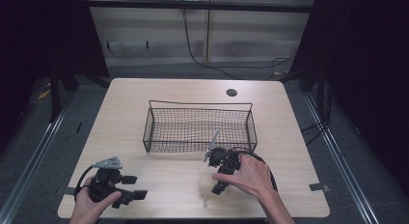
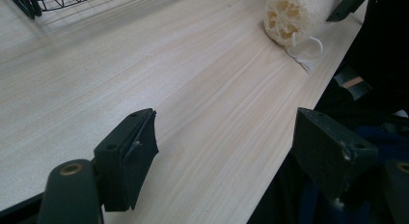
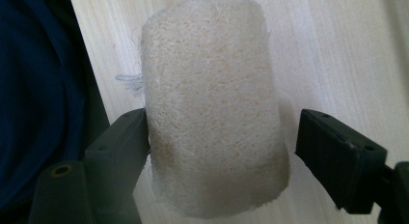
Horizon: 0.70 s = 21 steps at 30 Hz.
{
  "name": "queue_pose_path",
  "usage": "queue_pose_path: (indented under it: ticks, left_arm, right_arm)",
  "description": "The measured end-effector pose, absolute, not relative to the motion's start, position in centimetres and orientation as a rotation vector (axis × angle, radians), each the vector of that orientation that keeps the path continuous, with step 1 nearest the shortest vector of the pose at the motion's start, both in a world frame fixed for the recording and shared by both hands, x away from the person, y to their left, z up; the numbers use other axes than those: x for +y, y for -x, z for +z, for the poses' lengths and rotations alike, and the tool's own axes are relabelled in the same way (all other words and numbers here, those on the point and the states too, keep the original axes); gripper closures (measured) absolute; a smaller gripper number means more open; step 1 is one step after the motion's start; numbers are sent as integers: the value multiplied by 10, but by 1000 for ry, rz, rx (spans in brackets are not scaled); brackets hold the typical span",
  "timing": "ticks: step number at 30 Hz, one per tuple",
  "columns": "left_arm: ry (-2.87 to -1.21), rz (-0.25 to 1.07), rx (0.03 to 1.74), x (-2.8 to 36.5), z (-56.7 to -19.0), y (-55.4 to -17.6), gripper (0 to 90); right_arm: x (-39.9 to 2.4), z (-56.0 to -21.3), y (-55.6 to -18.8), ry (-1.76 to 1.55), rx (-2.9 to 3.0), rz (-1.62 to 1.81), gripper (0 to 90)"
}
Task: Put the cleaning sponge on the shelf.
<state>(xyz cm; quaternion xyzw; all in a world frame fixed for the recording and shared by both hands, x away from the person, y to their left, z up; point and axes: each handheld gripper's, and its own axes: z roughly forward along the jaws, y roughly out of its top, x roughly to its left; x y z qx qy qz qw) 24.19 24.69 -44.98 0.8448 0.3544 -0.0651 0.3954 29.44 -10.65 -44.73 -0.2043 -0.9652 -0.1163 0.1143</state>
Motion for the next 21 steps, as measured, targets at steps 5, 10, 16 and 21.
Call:
queue_pose_path:
  ticks: [5, 10, 16, 21]
  left_arm:
    - [-2142, -164, 899, 247, -450, -242, 236]
    - [-2143, -164, 899, 247, -450, -242, 236]
    - [-2143, -165, 897, 247, -450, -242, 236]
    - [-2145, -166, 897, 247, -450, -242, 236]
  right_arm:
    - [-104, -451, -293, 580, -2846, -283, 238]
    - [-102, -450, -292, 593, -2861, -273, 248]
    - [-104, -447, -290, 609, -2866, -305, 251]
    - [-105, -440, -289, 600, -2875, -291, 252]
